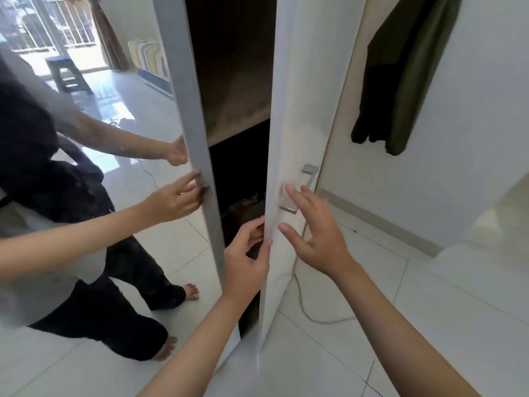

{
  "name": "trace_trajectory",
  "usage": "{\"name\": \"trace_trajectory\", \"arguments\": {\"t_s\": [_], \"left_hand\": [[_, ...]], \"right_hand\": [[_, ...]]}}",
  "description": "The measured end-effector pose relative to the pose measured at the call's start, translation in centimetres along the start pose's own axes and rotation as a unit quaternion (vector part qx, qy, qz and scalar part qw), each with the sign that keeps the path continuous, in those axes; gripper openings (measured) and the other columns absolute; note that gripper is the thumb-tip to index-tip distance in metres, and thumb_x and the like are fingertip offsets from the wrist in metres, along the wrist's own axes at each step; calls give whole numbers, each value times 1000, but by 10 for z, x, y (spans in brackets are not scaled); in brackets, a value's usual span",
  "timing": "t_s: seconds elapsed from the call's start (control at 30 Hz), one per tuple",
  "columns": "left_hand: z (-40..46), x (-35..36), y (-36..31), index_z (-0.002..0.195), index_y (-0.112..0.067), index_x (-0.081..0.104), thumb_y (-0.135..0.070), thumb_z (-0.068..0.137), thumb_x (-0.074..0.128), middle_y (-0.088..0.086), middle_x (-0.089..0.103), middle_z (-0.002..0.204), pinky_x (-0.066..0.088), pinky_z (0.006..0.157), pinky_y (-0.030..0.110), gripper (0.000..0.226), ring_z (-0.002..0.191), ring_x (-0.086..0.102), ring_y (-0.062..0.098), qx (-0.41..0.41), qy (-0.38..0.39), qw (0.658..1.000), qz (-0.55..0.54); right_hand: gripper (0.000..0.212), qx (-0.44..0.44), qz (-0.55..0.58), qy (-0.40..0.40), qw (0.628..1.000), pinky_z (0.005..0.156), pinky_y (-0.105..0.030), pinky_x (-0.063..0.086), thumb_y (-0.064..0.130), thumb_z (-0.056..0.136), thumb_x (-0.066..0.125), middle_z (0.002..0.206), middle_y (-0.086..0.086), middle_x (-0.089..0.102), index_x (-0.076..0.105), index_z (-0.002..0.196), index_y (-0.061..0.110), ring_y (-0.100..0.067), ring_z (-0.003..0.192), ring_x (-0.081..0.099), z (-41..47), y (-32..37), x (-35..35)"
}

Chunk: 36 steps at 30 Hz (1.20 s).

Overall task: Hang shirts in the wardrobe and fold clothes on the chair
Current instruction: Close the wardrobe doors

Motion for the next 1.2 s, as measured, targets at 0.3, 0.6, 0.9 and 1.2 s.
{"name": "trace_trajectory", "arguments": {"t_s": [0.3, 0.6, 0.9, 1.2], "left_hand": [[-7, 56, -5, 115, -13, 62, -5, 83, 69, -4, 70, 101, 56, 85, 38, 34, 94, 68, 11, 6, 142, 987, -71], [29, 149, -42, 146, -46, -3, -45, 57, 87, -19, -6, 155, 19, 111, 31, 126, 144, 5, 8, 70, 370, 926, 42], [48, 242, -73, 141, -35, -30, -72, 44, 78, 3, -43, 147, 4, 110, 67, 150, 136, -36, 28, 229, 403, 875, 142], [59, 335, -79, 136, -46, -33, -73, 49, 75, 3, -49, 142, 6, 109, 67, 142, 132, -43, 26, 213, 377, 885, 169]], "right_hand": [[60, -55, -143, -155, 976, 81, -2, 38, 30, 90, 61, 139, -13, 35, 32, 143, 28, -12, 109, 53, -1, 40, -69], [95, -9, -318, -178, 931, 98, -51, 44, 55, 79, 71, 156, -26, 8, 13, 151, 31, -15, 144, 21, -28, 17, -159], [137, 60, -508, -65, 857, 110, -60, 9, 79, 55, 63, 154, 1, -33, -15, 150, 19, -16, 146, -16, -29, -17, -219], [145, 80, -416, -32, 905, 110, -45, 12, 49, 58, 85, 141, -1, -53, -23, 146, 11, -4, 132, -41, -23, -95, -284]]}}
Point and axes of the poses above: each hand's wrist, its own z-axis towards the middle knuckle, its own x-axis out of the palm, y = z × x, the point moved 7 cm from there along z, towards the middle knuckle
